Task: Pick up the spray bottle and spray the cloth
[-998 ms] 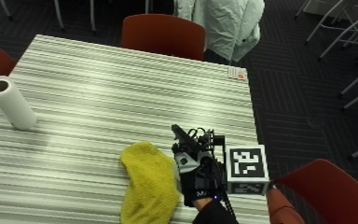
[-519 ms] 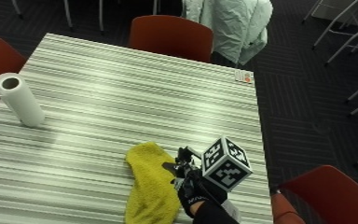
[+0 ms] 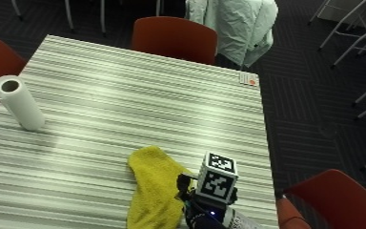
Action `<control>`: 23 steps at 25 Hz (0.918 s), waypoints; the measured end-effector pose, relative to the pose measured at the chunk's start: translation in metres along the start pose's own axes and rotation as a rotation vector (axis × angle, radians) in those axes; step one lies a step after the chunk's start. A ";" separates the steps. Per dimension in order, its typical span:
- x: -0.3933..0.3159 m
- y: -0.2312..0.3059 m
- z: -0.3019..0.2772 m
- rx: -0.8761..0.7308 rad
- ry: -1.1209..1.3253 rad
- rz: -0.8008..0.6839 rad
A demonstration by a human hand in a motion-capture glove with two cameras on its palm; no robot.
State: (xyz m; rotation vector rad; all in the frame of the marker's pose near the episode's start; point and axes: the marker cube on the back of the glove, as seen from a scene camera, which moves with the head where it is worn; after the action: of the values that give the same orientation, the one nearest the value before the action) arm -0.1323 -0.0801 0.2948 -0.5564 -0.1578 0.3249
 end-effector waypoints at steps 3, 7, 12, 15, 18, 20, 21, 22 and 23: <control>-0.001 0.000 -0.002 0.001 -0.015 -0.005; -0.002 0.000 -0.007 0.010 -0.045 -0.020; 0.006 0.007 -0.031 0.073 -0.223 -0.087; 0.012 0.015 -0.052 0.122 -0.389 -0.142; 0.020 0.026 -0.073 0.173 -0.616 -0.208; 0.025 0.036 -0.088 0.216 -0.797 -0.247; 0.028 0.043 -0.095 0.239 -0.889 -0.265; 0.030 0.050 -0.101 0.265 -0.980 -0.283; 0.033 0.057 -0.106 0.293 -1.064 -0.301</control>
State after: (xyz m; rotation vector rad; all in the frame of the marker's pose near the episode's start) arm -0.0913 -0.0754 0.1774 -0.0155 -1.1895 0.3147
